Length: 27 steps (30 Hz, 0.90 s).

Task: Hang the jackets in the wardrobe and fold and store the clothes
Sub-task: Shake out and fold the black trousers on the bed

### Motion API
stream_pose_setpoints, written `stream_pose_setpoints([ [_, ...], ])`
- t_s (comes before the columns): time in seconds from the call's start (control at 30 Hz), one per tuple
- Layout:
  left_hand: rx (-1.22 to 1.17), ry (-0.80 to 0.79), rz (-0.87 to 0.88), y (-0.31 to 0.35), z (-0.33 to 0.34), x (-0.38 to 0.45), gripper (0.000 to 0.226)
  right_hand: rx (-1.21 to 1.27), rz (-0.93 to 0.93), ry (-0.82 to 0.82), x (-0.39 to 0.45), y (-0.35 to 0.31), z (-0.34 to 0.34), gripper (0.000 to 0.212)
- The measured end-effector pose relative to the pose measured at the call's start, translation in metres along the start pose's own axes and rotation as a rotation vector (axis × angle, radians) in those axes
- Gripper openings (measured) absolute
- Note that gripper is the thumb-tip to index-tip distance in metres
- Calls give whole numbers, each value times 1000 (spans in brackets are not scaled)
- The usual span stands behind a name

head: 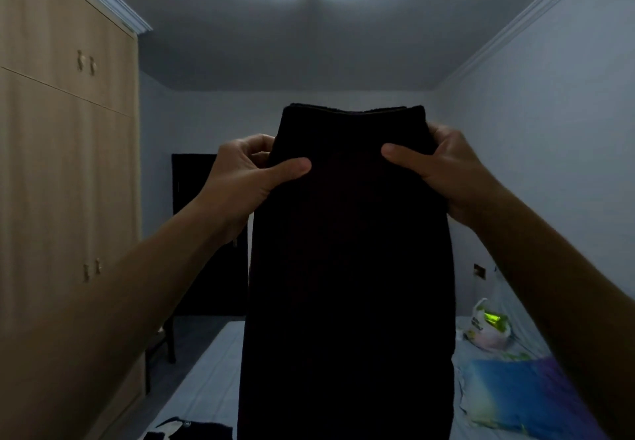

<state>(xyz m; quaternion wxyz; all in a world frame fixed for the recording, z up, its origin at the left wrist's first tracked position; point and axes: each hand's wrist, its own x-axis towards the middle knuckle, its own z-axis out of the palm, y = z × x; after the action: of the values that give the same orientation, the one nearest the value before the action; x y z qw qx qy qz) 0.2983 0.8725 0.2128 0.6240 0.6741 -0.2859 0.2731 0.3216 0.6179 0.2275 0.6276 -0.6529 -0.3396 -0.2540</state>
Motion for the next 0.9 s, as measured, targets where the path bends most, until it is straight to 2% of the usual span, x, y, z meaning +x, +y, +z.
stream_pose_setpoints([
  [0.17,-38,5,-59,-28,-8,14,53,27,42,4,16,26,7,42],
  [0.3,-29,53,-100,-83,-20,37,48,20,110,-4,42,76,19,41],
  [0.4,-18,53,-157,-140,-33,59,48,27,204,-18,65,133,31,49],
  [0.5,0,34,-256,-211,-47,87,35,-17,300,7,94,208,43,50],
  [0.63,90,19,-367,-325,-65,118,25,-80,467,-38,121,314,59,35],
  [0.9,334,-147,-512,-548,-84,136,33,-337,643,-99,131,527,84,26],
])
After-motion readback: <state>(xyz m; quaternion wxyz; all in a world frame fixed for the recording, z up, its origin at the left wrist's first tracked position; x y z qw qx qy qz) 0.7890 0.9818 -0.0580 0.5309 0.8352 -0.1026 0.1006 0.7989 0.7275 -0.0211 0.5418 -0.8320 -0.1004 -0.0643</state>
